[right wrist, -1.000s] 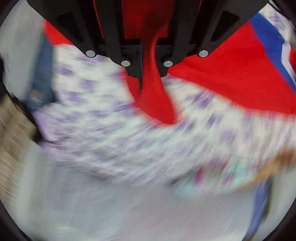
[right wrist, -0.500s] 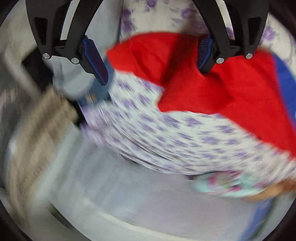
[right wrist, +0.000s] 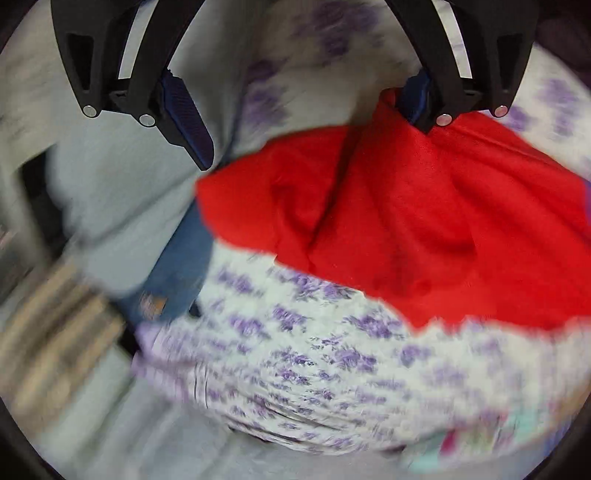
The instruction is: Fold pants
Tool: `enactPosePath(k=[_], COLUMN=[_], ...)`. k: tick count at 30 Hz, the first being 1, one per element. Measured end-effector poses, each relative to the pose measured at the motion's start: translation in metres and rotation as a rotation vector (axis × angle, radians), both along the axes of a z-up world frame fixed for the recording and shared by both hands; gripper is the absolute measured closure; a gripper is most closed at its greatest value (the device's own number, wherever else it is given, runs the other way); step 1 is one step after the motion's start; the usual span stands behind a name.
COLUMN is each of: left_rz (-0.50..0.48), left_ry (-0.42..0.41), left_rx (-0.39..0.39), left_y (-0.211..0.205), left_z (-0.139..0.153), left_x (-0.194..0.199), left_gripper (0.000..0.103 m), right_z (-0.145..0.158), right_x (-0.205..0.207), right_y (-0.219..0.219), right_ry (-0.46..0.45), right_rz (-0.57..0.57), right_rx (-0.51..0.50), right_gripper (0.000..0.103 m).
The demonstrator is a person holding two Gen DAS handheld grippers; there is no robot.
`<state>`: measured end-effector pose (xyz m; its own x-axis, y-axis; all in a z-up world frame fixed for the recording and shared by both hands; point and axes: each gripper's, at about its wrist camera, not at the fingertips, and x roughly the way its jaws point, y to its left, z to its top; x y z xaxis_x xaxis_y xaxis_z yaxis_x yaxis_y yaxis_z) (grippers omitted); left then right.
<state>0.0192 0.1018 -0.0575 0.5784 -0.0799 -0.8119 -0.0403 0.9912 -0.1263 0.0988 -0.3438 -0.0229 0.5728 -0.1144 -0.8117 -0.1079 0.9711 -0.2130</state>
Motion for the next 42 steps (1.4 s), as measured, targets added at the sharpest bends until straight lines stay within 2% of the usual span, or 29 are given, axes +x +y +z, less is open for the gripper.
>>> enactPosePath(k=[1,2,3,4,6,8,9,10,13,15,17,18,20,22,25,26,27,28,30,31,32,33,34,35,37,39,41,42], left_rz=[0.000,-0.004,-0.017,-0.030,-0.032,-0.029,-0.029,-0.029,-0.031,-0.031,-0.031,-0.031,-0.030,-0.032,-0.033,-0.032,-0.031,-0.031,-0.030,-0.030,-0.028,-0.024,-0.019,-0.015,-0.008,0.011,0.044,0.053], left_ry=[-0.002,-0.002,-0.003,-0.005,0.000,-0.003,-0.005,-0.005,-0.003,-0.005,-0.006,-0.007,-0.005,-0.003,-0.004,-0.004,-0.004,-0.003,-0.001,0.000,0.000,-0.001,-0.003,-0.005,-0.006,-0.011,-0.029,-0.036], left_rx=[-0.006,-0.010,-0.020,-0.027,0.006,-0.001,-0.007,-0.010,0.000,-0.003,-0.006,-0.004,0.003,0.005,0.006,0.004,0.003,0.003,0.005,0.006,0.005,0.001,-0.005,-0.013,-0.020,-0.020,-0.060,-0.081], left_y=[0.001,0.001,0.000,-0.002,-0.008,-0.007,-0.006,-0.006,-0.006,-0.006,-0.006,-0.007,-0.007,-0.007,-0.007,-0.007,-0.007,-0.007,-0.007,-0.007,-0.007,-0.005,-0.003,-0.001,0.003,0.008,0.020,0.024], left_z=[0.000,0.000,0.000,0.000,-0.001,-0.002,-0.002,-0.002,-0.002,-0.001,-0.002,-0.002,-0.002,-0.002,-0.001,-0.001,-0.001,-0.001,0.000,0.001,0.001,0.002,0.002,0.002,0.002,0.005,0.010,0.012], left_x=[0.001,0.002,0.002,0.002,0.003,0.002,0.002,0.002,0.001,0.001,0.001,0.000,0.000,0.000,-0.001,-0.001,-0.001,-0.001,-0.002,-0.002,-0.003,-0.004,-0.004,-0.004,-0.004,-0.003,-0.003,-0.003], left_gripper=[0.022,0.022,0.022,0.022,0.022,0.021,0.021,0.021,0.021,0.021,0.021,0.021,0.021,0.021,0.021,0.021,0.021,0.021,0.021,0.021,0.021,0.021,0.021,0.021,0.022,0.025,0.030,0.030], right_z=[0.005,0.008,0.005,0.002,0.006,0.007,0.009,0.016,0.025,0.022,0.022,0.021,0.028,0.039,0.050,0.052,0.054,0.056,0.050,0.047,0.036,0.016,0.004,-0.013,-0.018,0.002,0.039,0.049], right_x=[0.001,0.004,0.007,0.005,0.004,0.001,0.002,0.001,-0.004,-0.013,-0.014,-0.015,-0.020,-0.024,-0.016,-0.006,-0.001,0.010,0.029,0.035,0.046,0.060,0.068,0.077,0.077,0.073,0.065,0.063], right_y=[-0.022,-0.056,-0.078,-0.092,-0.095,-0.093,-0.089,-0.081,-0.074,-0.083,-0.103,-0.108,-0.103,-0.095,-0.088,-0.083,-0.078,-0.066,-0.041,-0.031,-0.018,-0.009,-0.007,-0.009,-0.004,-0.007,-0.016,-0.020], right_ry=[0.005,0.015,0.033,0.039,0.002,0.000,-0.013,-0.051,-0.083,-0.090,-0.085,-0.098,-0.146,-0.204,-0.208,-0.213,-0.226,-0.245,-0.178,-0.163,-0.128,-0.049,0.012,0.107,0.084,0.018,-0.117,-0.151], right_rz=[-0.042,-0.111,-0.168,-0.217,-0.280,-0.277,-0.274,-0.262,-0.273,-0.293,-0.340,-0.363,-0.357,-0.317,-0.258,-0.232,-0.202,-0.123,0.017,0.039,0.065,0.062,0.060,0.064,0.110,0.122,0.115,0.108], right_rx=[0.172,0.403,0.526,0.574,0.460,0.458,0.419,0.326,0.246,0.275,0.396,0.391,0.286,0.215,0.184,0.144,0.103,0.052,-0.019,-0.061,-0.154,-0.250,-0.272,-0.262,-0.301,-0.250,-0.128,-0.087], right_gripper=[0.014,0.014,0.014,0.014,0.014,0.014,0.014,0.014,0.014,0.014,0.014,0.014,0.015,0.015,0.015,0.015,0.015,0.015,0.015,0.015,0.016,0.046,0.088,0.088,0.090,0.093,0.093,0.093])
